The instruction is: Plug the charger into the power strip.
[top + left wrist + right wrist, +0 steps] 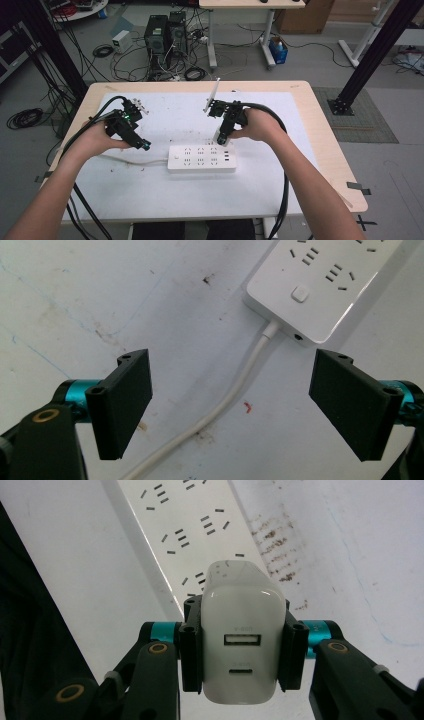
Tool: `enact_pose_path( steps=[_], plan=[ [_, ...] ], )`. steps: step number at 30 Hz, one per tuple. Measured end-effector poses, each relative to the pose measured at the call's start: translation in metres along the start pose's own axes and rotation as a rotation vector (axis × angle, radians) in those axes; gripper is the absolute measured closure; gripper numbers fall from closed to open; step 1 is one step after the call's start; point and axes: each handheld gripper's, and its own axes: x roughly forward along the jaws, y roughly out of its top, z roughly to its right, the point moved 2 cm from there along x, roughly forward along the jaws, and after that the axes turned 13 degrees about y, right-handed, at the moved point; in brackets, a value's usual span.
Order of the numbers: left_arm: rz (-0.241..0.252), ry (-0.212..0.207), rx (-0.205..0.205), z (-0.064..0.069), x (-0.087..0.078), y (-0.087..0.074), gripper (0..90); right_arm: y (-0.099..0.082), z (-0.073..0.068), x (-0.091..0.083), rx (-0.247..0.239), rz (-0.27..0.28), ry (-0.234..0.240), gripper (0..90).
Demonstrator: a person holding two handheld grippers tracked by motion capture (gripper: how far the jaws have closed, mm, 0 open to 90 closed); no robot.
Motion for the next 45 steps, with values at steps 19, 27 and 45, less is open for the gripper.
enact_pose_path(
  steps=[19,27,45],
  plan=[
    [0.006,-0.007,0.001,0.008,0.002,-0.011,17.6,0.028,0.008,0.063,-0.262,-0.24,-0.034,62.3],
    [-0.009,-0.009,0.003,0.009,0.004,-0.014,17.6,0.029,0.01,0.066,-0.346,-0.283,-0.026,62.5],
    [-0.021,-0.024,-0.014,0.014,0.015,-0.017,17.5,0.028,0.011,0.076,-0.381,-0.3,-0.037,63.1]
  ],
)
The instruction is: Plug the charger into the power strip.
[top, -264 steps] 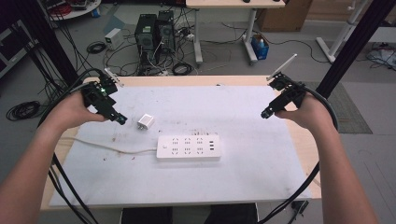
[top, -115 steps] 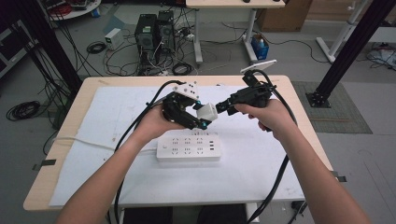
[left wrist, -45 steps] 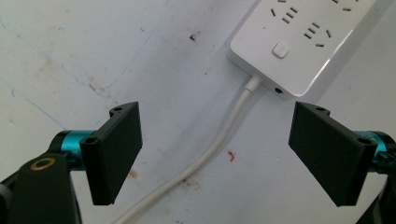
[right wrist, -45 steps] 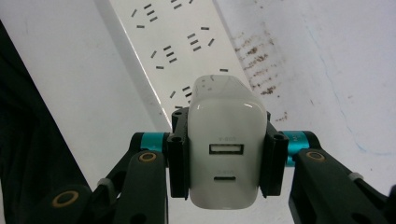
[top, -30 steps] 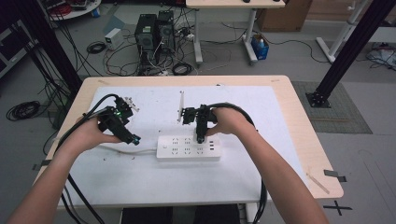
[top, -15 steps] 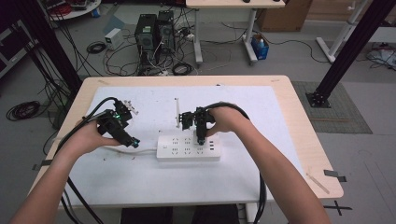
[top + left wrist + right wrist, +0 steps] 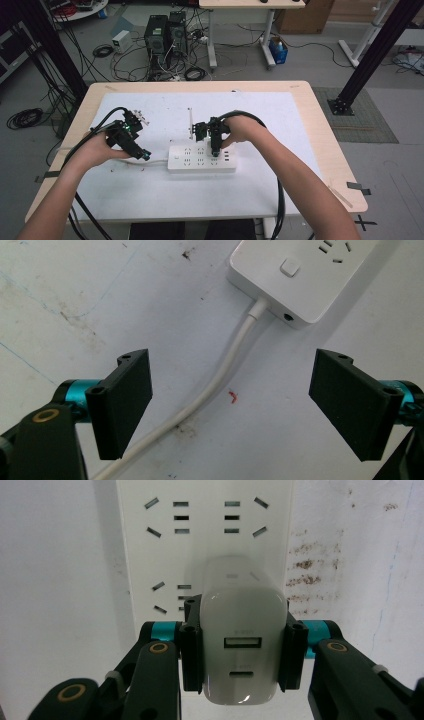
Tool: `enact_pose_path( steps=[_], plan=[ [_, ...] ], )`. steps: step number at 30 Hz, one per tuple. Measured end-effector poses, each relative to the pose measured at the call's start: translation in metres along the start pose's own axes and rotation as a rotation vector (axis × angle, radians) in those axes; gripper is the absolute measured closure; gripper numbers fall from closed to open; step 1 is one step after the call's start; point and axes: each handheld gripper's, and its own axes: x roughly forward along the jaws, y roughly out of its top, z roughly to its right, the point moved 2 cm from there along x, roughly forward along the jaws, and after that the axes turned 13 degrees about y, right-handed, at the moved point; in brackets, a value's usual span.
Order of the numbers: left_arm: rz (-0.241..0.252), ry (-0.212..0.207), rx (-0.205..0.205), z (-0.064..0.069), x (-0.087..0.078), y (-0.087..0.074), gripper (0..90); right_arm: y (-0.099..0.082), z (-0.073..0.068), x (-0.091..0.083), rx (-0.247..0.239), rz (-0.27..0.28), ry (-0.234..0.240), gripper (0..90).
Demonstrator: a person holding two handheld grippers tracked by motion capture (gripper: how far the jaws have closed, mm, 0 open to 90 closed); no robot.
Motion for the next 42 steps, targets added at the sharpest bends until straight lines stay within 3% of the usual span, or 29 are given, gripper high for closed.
enact_pose_path(
  steps=[4,8,9,13,14,15,17,19,21,23,25,28,30,33,35,42],
  plan=[
    [0.001,-0.005,0.012,0.002,0.0,0.003,17.6,0.005,-0.004,0.004,-0.005,-0.024,-0.033,63.1],
    [0.015,-0.009,0.016,0.005,0.0,0.006,17.5,-0.007,0.001,0.005,0.01,0.089,0.005,63.0],
    [0.016,-0.007,0.021,0.005,0.0,0.006,17.5,-0.009,0.0,0.005,-0.002,0.108,-0.006,63.0],
    [0.02,-0.013,0.013,0.005,0.002,0.007,17.5,-0.013,0.004,0.005,-0.006,0.152,0.026,61.4],
    [0.019,-0.015,0.016,0.005,0.002,0.007,17.5,-0.012,0.007,0.005,0.022,0.151,0.051,56.7],
    [0.015,-0.011,0.028,0.004,0.002,0.007,17.5,-0.011,0.009,0.005,0.059,0.16,0.07,41.3],
    [0.016,-0.006,0.031,0.002,0.002,0.006,17.5,-0.016,0.009,-0.004,0.125,0.244,0.1,35.2],
    [0.019,0.001,0.016,-0.002,0.002,0.007,17.5,-0.026,0.007,-0.019,0.23,0.321,0.141,27.9],
    [0.005,0.02,0.018,-0.006,0.002,0.009,17.5,-0.043,0.004,-0.035,0.306,0.387,0.105,22.6],
    [-0.004,0.057,-0.007,-0.011,0.003,0.011,13.8,-0.067,0.004,-0.049,0.444,0.434,0.09,22.2],
    [-0.001,0.055,-0.014,-0.016,0.002,0.014,13.6,-0.093,0.003,-0.059,0.602,0.451,0.016,22.2],
    [-0.002,0.056,-0.011,-0.021,0.0,0.017,13.6,-0.129,-0.002,-0.066,0.786,0.472,-0.034,22.2],
    [0.0,0.064,-0.018,-0.024,-0.001,0.02,13.6,-0.15,-0.004,-0.067,0.872,0.455,-0.096,21.5],
    [0.0,0.068,-0.024,-0.027,-0.002,0.023,13.6,-0.176,-0.008,-0.068,0.958,0.485,-0.095,21.5],
    [-0.002,0.072,-0.027,-0.029,-0.003,0.025,13.6,-0.188,-0.01,-0.069,0.995,0.483,-0.131,21.5],
    [-0.006,0.076,-0.019,-0.03,-0.003,0.029,13.6,-0.204,-0.015,-0.067,1.012,0.497,-0.126,21.5]
  ],
)
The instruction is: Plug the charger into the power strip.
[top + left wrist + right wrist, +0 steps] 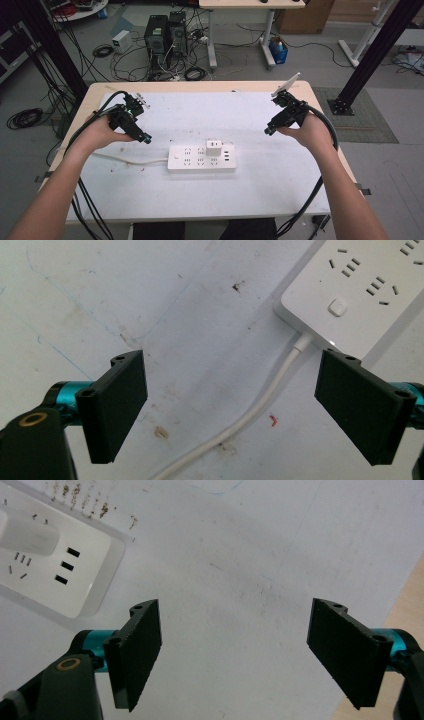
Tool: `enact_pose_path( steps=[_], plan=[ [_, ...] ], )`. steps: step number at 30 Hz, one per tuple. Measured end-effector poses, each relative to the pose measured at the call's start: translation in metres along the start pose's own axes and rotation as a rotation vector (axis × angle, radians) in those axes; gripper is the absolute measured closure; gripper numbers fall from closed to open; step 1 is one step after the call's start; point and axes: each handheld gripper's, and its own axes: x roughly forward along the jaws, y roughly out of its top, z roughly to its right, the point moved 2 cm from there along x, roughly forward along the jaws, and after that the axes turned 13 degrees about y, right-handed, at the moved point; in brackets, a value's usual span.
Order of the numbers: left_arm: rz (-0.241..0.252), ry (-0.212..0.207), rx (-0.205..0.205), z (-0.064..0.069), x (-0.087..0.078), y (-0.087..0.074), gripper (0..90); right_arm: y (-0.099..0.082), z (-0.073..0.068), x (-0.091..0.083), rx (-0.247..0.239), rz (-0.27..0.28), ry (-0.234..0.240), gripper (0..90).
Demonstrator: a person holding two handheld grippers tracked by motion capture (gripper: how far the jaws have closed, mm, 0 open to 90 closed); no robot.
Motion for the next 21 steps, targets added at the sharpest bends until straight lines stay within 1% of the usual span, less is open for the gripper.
enact_pose_path(
  steps=[2,3,4,6,8,10,14,15,18,19,21],
  plan=[
    [-0.003,-0.004,-0.007,0.0013,0.0004,0.0005,13.6,-0.001,0.0009,0.0002,0.001,0.001,0.001,21.5],
    [0.002,-0.001,-0.006,0.0017,0.0006,0.0007,13.6,-0.0013,0.0014,0.0,0.009,0.0,0.0,21.5],
    [-0.003,-0.004,-0.003,0.0017,0.0,0.001,13.6,-0.0015,0.0024,0.0,0.002,0.004,0.0,21.5],
    [-0.001,-0.003,-0.007,0.0027,0.0004,0.0017,13.6,-0.002,0.0031,-0.0005,0.006,0.002,0.002,21.5],
    [-0.003,-0.002,0.003,0.0035,0.0007,0.0027,13.6,-0.0022,0.0041,-0.0001,0.002,0.002,0.004,21.5],
    [0.0,-0.002,-0.002,0.0053,0.0012,0.0037,13.6,-0.0025,0.0046,0.0004,0.0,-0.001,0.001,21.5],
    [-0.004,-0.003,0.01,0.0067,0.0016,0.0047,13.6,-0.0028,0.0051,0.0018,-0.003,-0.008,-0.003,21.5],
    [-0.006,-0.004,0.006,0.0072,0.0018,0.0047,13.6,-0.0027,0.0051,0.002,0.0,-0.006,-0.004,21.5],
    [-0.005,-0.005,0.013,0.0069,0.0021,0.0049,13.6,-0.0028,0.0046,0.0031,-0.003,-0.008,-0.007,21.5],
    [-0.002,-0.007,0.005,0.0073,0.0019,0.005,13.6,-0.0028,0.0046,0.0034,-0.007,-0.008,-0.005,21.5],
    [-0.003,-0.006,0.018,0.0065,0.0015,0.0051,13.6,-0.003,0.0047,0.0042,-0.011,-0.006,-0.002,21.5]
  ],
)
